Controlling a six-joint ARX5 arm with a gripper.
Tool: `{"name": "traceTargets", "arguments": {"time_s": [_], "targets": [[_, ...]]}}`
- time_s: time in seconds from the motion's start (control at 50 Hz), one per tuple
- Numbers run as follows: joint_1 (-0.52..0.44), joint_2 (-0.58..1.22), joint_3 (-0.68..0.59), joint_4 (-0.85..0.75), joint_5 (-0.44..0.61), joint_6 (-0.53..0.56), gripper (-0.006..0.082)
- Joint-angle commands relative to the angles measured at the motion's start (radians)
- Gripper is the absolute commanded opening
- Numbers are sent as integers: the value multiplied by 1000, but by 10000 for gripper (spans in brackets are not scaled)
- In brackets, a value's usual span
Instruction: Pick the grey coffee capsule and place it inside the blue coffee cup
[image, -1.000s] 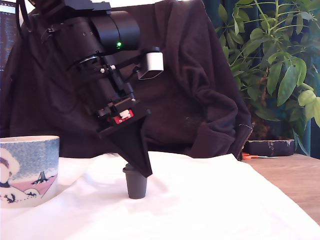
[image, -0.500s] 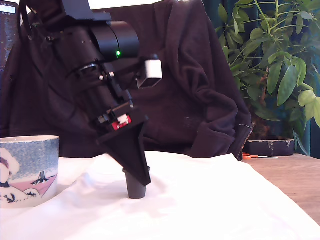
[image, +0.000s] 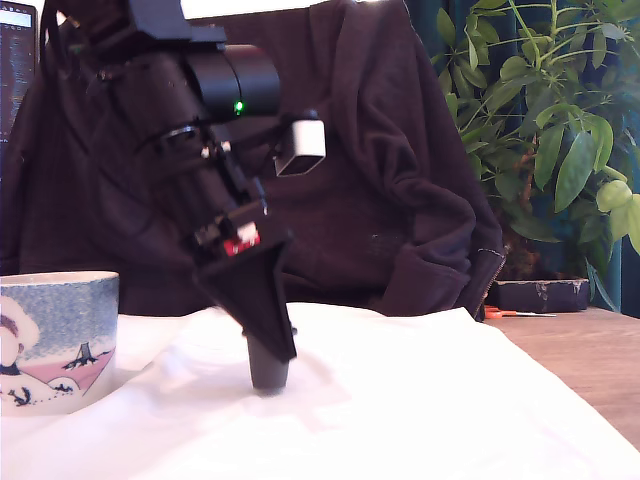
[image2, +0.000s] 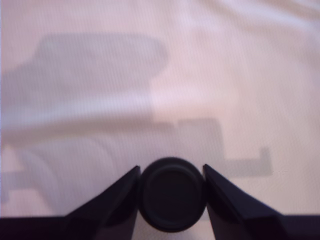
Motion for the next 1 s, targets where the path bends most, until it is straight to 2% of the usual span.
{"name": "traceTargets", "arguments": {"time_s": [0.0,0.18,0.36,0.52,0.78,0.98], "targets": [[7,0,69,-36,5,-11,127],[28,-39,194,-181,-3,-26,130],[40,-90,271,-365,-75,-26,130],[54,-148,291,-507,-129,-30,129],[125,-179,291,-681,-134,-81,129],[212,-179,291,-702,-141,-106,129]]}}
